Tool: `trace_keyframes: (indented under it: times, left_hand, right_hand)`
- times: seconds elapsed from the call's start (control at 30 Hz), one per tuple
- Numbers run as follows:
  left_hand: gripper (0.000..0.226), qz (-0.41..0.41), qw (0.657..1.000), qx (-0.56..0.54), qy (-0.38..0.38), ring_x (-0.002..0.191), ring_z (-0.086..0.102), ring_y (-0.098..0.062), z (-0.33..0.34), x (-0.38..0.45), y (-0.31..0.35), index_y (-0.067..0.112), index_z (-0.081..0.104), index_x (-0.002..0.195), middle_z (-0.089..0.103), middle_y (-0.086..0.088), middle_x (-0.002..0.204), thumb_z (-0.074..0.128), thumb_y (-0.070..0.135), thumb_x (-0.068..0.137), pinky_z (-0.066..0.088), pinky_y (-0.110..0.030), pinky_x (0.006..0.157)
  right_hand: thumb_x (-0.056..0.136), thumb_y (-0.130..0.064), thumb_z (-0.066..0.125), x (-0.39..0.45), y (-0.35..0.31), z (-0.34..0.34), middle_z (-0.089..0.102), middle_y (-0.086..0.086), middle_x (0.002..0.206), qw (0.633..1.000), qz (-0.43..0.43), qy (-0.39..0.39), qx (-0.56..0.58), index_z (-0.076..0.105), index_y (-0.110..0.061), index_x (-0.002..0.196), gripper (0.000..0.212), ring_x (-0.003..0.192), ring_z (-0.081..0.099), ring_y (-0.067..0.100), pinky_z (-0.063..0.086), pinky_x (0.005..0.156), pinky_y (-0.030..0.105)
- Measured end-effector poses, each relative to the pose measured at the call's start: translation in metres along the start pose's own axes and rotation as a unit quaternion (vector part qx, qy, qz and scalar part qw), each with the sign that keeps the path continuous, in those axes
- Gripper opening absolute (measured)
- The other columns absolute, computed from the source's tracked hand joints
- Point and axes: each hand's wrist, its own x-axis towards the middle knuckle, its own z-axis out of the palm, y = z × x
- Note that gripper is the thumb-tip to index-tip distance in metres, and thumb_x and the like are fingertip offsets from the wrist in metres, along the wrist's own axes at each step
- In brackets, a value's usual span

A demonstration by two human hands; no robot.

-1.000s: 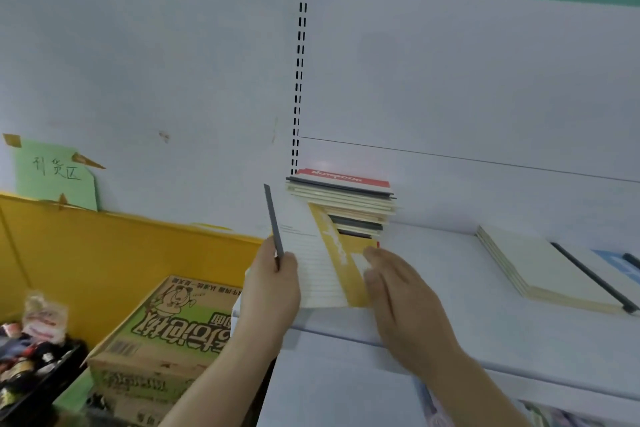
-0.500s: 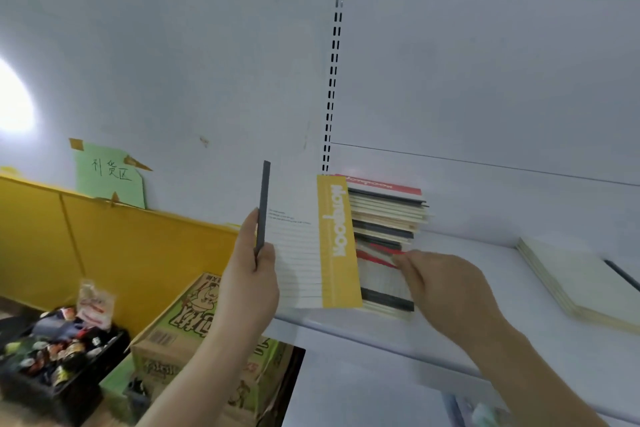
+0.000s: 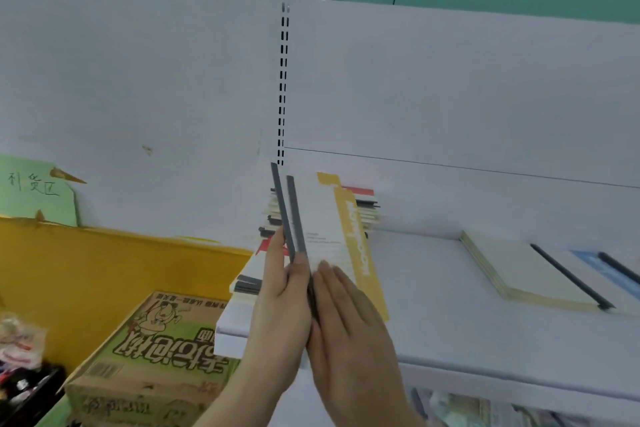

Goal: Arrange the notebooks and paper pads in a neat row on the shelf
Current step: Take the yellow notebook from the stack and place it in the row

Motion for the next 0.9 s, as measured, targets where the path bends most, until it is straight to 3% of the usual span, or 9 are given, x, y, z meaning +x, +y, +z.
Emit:
trace_keyframes:
  times: [0.13, 0.23, 0.33, 0.4, 0.5, 0.6, 0.73, 0.8, 0.9]
  left_hand:
    - [0.043, 0.022, 0.999, 0.021, -0.031, 0.1, 0.068, -0.004, 0.011, 0.002, -0.008, 0.048, 0.042, 0.136, 0.07, 0.014, 0.111, 0.048, 0.019, 0.104, 0.057, -0.025, 0.077]
    - [0.044, 0.036, 0.999, 0.011, -0.035, 0.108, 0.065, -0.01, 0.025, 0.001, -0.014, 0.048, 0.048, 0.13, 0.069, 0.015, 0.116, 0.046, 0.012, 0.104, 0.056, -0.042, 0.09]
    - [0.042, 0.051, 0.998, -0.003, -0.048, 0.111, 0.063, -0.012, 0.045, -0.002, -0.016, 0.042, 0.05, 0.132, 0.067, 0.014, 0.119, 0.044, 0.012, 0.105, 0.055, -0.047, 0.092]
    - [0.039, 0.057, 0.996, -0.009, -0.065, 0.111, 0.062, -0.011, 0.062, -0.007, -0.017, 0.04, 0.051, 0.132, 0.068, 0.013, 0.118, 0.044, 0.013, 0.105, 0.053, -0.046, 0.095]
    - [0.035, 0.06, 0.994, -0.005, -0.086, 0.108, 0.061, -0.002, 0.091, -0.021, -0.018, 0.042, 0.054, 0.129, 0.067, 0.019, 0.116, 0.042, 0.019, 0.105, 0.05, -0.038, 0.096]
    - [0.033, 0.056, 0.991, 0.0, -0.12, 0.11, 0.058, 0.006, 0.126, -0.04, -0.021, 0.045, 0.054, 0.128, 0.065, 0.026, 0.118, 0.04, 0.026, 0.105, 0.048, -0.028, 0.097]
    - [0.045, 0.072, 0.984, 0.024, -0.159, 0.105, 0.056, 0.014, 0.185, -0.07, -0.019, 0.048, 0.042, 0.14, 0.063, 0.033, 0.113, 0.042, 0.019, 0.105, 0.045, -0.006, 0.085]
    - [0.053, 0.07, 0.983, 0.03, -0.165, 0.095, 0.058, 0.016, 0.22, -0.087, -0.02, 0.048, 0.032, 0.146, 0.064, 0.031, 0.108, 0.042, 0.016, 0.104, 0.041, 0.002, 0.071]
    - [0.055, 0.078, 0.984, 0.02, -0.159, 0.098, 0.057, 0.017, 0.276, -0.118, -0.022, 0.047, 0.034, 0.146, 0.061, 0.025, 0.121, 0.044, 0.013, 0.104, 0.041, 0.003, 0.07]
  right_hand:
    - [0.096, -0.032, 0.045, -0.011, 0.011, -0.018, 0.031, 0.003, 0.156, 0.996, -0.006, -0.064, 0.057, 0.037, -0.009, 0.146, 0.056, 0.145, 0.024, 0.021, 0.037, 0.109, 0.044]
    - [0.096, -0.032, 0.047, -0.021, 0.033, -0.037, 0.03, 0.005, 0.156, 0.998, 0.02, -0.054, 0.04, 0.04, -0.008, 0.144, 0.055, 0.145, 0.024, 0.023, 0.037, 0.108, 0.048]
    - [0.093, -0.056, 0.045, -0.036, 0.062, -0.062, 0.017, 0.003, 0.16, 0.989, 0.142, -0.04, -0.032, 0.036, -0.015, 0.147, 0.068, 0.147, 0.018, 0.024, 0.033, 0.111, 0.049]
    - [0.081, -0.08, 0.039, -0.045, 0.077, -0.081, -0.005, -0.008, 0.162, 0.975, 0.207, -0.072, -0.042, 0.016, -0.03, 0.153, 0.091, 0.147, 0.016, 0.016, 0.034, 0.11, 0.037]
    - [0.066, -0.095, 0.025, -0.058, 0.094, -0.105, -0.025, -0.022, 0.155, 0.962, 0.244, -0.116, -0.048, -0.015, -0.046, 0.146, 0.101, 0.144, 0.016, 0.003, 0.041, 0.098, 0.023]
    - [0.07, -0.093, 0.027, -0.077, 0.117, -0.13, -0.018, -0.021, 0.157, 0.961, 0.252, -0.094, -0.061, -0.014, -0.047, 0.146, 0.098, 0.136, 0.019, -0.003, 0.05, 0.09, 0.028]
    - [0.061, -0.097, 0.027, -0.101, 0.146, -0.184, -0.029, -0.031, 0.149, 0.944, 0.309, -0.1, -0.058, -0.019, -0.055, 0.134, 0.096, 0.136, 0.011, -0.008, 0.043, 0.102, 0.028]
    - [0.063, -0.091, 0.04, -0.116, 0.165, -0.217, -0.03, -0.036, 0.145, 0.937, 0.33, -0.101, -0.047, -0.017, -0.057, 0.13, 0.094, 0.129, 0.006, -0.015, 0.039, 0.105, 0.024]
    - [0.071, -0.076, 0.05, -0.137, 0.198, -0.271, -0.033, -0.042, 0.135, 0.924, 0.358, -0.125, -0.055, -0.02, -0.054, 0.13, 0.094, 0.115, 0.004, -0.027, 0.026, 0.1, 0.006]
